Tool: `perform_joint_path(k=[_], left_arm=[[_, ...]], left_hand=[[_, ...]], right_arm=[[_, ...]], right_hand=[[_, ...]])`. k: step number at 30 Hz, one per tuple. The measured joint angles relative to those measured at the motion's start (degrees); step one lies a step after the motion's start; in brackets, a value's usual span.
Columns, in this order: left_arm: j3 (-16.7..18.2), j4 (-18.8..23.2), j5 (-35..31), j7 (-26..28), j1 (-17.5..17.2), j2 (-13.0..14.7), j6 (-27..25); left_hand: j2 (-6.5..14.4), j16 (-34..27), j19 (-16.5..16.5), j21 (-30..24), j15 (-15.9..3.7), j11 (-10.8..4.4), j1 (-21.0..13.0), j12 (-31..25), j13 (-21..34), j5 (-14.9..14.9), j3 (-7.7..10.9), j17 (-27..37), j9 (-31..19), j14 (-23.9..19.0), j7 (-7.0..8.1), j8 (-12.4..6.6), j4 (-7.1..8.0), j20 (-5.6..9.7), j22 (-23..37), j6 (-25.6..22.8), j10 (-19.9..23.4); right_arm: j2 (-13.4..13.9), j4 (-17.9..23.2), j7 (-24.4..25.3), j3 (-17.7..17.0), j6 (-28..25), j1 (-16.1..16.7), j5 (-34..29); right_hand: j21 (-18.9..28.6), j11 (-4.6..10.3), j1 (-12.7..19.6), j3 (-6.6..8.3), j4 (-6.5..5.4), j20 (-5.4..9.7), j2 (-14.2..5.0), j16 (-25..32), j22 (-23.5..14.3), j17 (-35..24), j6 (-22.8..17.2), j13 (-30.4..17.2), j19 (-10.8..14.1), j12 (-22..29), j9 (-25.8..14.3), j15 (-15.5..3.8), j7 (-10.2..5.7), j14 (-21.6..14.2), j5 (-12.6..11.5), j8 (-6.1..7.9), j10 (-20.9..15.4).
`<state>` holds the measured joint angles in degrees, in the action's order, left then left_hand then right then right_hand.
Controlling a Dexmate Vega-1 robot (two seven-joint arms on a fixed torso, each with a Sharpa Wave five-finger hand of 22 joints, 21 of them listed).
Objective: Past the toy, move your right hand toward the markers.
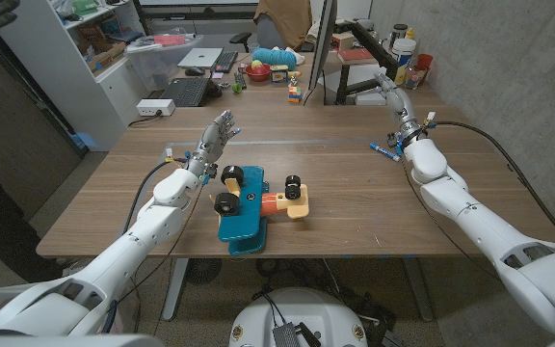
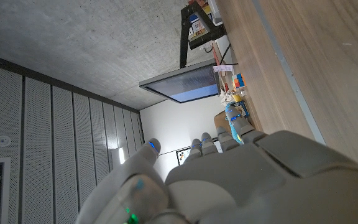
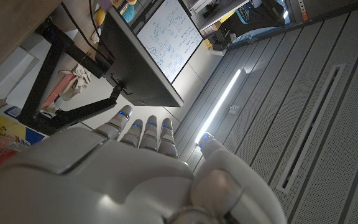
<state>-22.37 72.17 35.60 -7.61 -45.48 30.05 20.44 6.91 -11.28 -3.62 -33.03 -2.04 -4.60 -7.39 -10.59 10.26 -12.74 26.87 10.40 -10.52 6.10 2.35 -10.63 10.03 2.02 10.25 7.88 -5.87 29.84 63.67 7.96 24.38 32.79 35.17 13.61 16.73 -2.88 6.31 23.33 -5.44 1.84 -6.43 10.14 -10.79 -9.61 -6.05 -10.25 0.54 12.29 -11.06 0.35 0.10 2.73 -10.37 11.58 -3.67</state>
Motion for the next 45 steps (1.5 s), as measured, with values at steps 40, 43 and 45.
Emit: perform_joint_path(k=[40,43,45], left_arm=[[-0.7,-0.6,-0.6,-0.7,1.2,-0.4,0.1],[-0.7,-0.7,-0.6,-0.9,1.2,-0.5,0.3],[-0.7,-0.8,-0.6,-1.0,1.3,-0.6,0.5]], left_hand=[[-0.3,0.0,0.2,0.2,0.0,0.0,0.7,0.0,0.0,0.0,0.09,0.0,0.0,0.0,0.23,0.0,-0.09,-0.21,0.0,-0.2,0.0],[-0.3,0.0,0.4,0.7,0.0,0.0,0.7,0.0,0.0,0.0,0.16,0.0,0.1,0.0,0.32,0.0,-0.16,-0.01,0.0,-0.3,0.0],[-0.3,0.0,0.4,0.7,0.0,0.0,0.7,0.0,0.0,0.0,0.16,0.0,0.1,0.0,0.32,0.0,-0.16,0.01,0.0,-0.3,0.0]], right_arm=[[4.4,-8.3,15.5,2.1,9.3,-7.7,-20.7],[5.6,-9.1,18.4,3.2,9.6,-8.8,-24.8],[6.2,-9.3,19.6,3.7,9.6,-9.2,-26.6]], right_hand=[[-0.4,0.01,1.4,-0.23,1.18,0.0,-0.28,0.0,0.0,0.0,0.5,0.0,0.0,0.0,0.0,-0.26,-0.52,0.2,0.3,0.0,0.0],[-0.4,0.22,1.4,-0.24,1.65,0.0,-0.28,0.0,0.1,0.0,0.5,0.0,0.0,0.0,0.0,-0.26,-0.52,0.2,0.3,0.0,0.2],[-0.4,0.23,1.4,-0.24,1.65,0.0,-0.35,0.0,0.1,0.0,0.5,0.0,0.0,0.0,0.0,-0.26,-0.52,0.2,0.3,0.0,0.2]])
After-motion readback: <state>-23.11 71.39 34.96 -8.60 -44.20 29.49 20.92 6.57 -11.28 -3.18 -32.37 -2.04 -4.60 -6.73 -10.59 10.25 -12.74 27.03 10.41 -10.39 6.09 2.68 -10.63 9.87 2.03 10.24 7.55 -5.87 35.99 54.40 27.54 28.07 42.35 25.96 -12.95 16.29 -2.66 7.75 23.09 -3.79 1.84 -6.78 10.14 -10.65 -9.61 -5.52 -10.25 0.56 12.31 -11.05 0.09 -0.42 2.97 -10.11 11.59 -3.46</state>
